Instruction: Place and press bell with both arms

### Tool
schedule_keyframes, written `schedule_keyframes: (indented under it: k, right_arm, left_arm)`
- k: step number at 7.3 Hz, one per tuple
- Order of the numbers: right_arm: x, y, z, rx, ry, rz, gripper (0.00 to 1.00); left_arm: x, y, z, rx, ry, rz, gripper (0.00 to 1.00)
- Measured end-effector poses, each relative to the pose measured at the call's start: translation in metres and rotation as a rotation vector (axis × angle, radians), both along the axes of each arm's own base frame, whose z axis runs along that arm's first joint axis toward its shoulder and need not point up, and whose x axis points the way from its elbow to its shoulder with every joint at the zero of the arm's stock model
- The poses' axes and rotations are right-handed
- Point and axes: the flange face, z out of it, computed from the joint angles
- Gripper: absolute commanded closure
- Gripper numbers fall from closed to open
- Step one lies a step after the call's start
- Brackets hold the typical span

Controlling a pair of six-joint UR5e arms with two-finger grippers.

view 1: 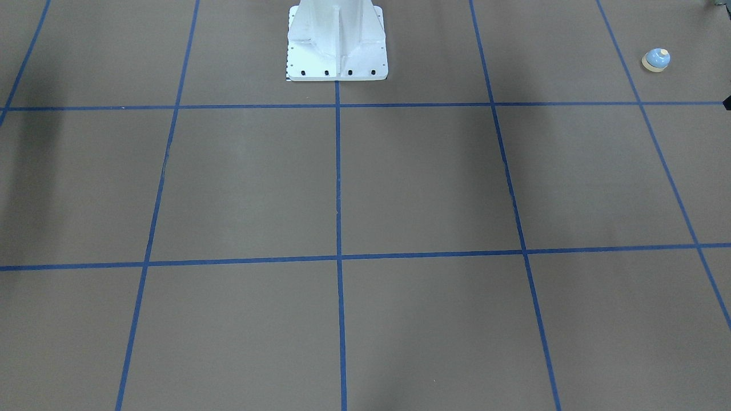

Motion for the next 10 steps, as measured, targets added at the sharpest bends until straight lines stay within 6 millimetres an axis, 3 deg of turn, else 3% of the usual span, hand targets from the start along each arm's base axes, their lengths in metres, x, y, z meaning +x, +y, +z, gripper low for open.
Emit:
schedule_keyframes:
  k: [4, 10]
  right_arm:
    - [0.008, 0.003, -0.001, -0.029, 0.014, 0.016, 0.00]
    - [0.009, 0.015, -0.005, -0.029, 0.003, 0.026, 0.00]
  left_arm:
    - [-0.001, 0.005, 0.021, -0.037, -0.014, 0.001, 0.00]
    - [0.000, 0.008, 0.018, -0.031, -0.011, 0.004, 0.00]
